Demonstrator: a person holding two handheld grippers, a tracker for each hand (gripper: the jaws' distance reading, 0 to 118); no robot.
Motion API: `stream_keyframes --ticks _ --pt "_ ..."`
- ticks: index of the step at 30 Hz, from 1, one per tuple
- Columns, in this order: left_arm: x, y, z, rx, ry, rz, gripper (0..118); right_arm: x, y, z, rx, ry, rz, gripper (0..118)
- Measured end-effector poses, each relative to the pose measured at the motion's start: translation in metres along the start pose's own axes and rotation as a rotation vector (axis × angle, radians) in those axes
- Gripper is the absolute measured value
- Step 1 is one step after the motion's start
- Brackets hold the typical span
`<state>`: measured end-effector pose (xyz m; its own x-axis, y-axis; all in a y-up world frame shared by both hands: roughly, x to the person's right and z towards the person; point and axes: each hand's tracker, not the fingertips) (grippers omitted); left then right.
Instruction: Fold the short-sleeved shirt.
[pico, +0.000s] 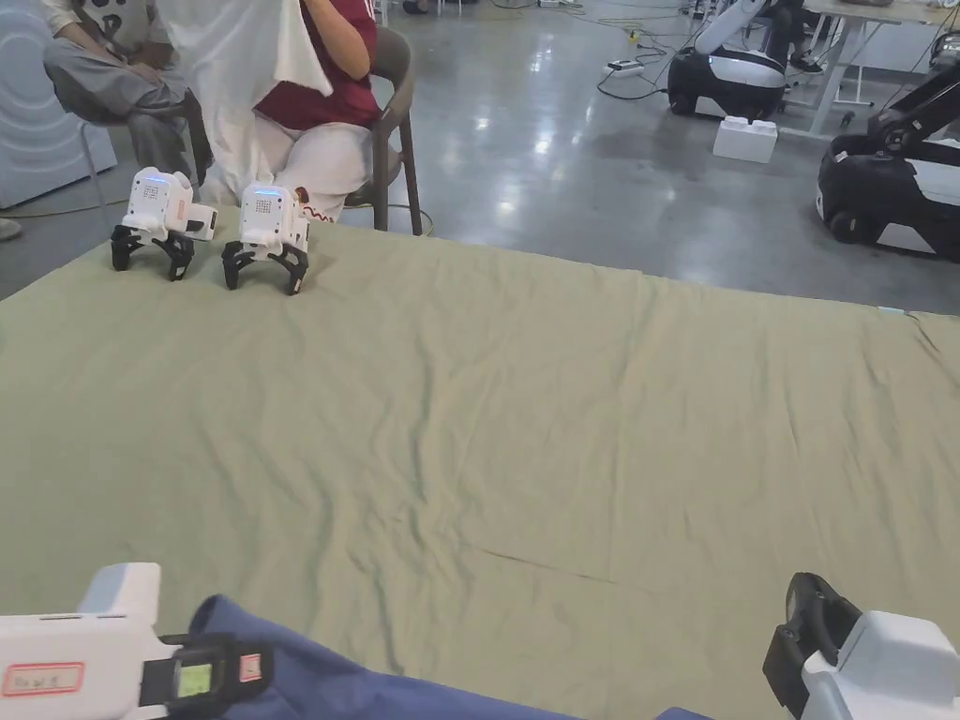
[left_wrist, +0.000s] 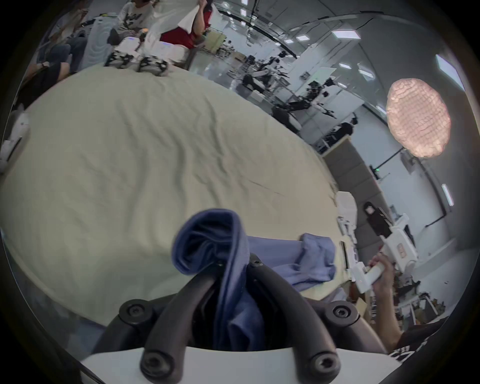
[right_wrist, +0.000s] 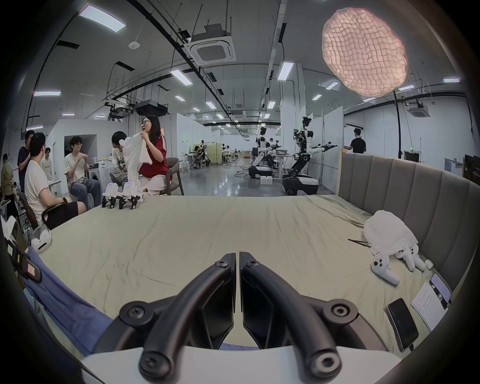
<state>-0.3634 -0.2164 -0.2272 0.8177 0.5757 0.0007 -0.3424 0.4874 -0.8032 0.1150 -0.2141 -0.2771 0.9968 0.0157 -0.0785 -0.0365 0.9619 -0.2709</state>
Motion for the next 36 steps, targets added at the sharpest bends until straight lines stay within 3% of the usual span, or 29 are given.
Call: stream_keyframes --ticks 7,16,22,32,34,35,36 --pt "0.057 -0.018 -0.079 -0.094 -0.057 -0.037 4 0.006 -0.003 0.006 -0.008 -0.011 -0.001 1" --pt "0.094 -0.056 -0.186 -0.264 0.091 -0.063 4 0.023 -0.011 0.013 -0.031 -0.052 -0.016 1" --pt "0.101 -0.061 -0.201 -0.268 0.136 -0.061 6 0.029 -0.012 0.014 -0.042 -0.068 -0.020 1" --pt "0.117 -0.054 -0.199 -0.267 0.083 -0.056 6 0.025 -0.015 0.013 -0.048 -0.057 -0.024 1" --pt "0.116 -0.054 -0.200 -0.274 0.087 -0.047 12 0.025 -0.016 0.012 -0.050 -0.057 -0.025 1" --pt "0.116 -0.054 -0.199 -0.277 0.081 -0.033 20 0.025 -0.017 0.012 -0.051 -0.058 -0.025 1" --pt "0.117 -0.054 -0.195 -0.277 0.049 -0.022 36 0.025 -0.017 0.011 -0.052 -0.059 -0.027 1"
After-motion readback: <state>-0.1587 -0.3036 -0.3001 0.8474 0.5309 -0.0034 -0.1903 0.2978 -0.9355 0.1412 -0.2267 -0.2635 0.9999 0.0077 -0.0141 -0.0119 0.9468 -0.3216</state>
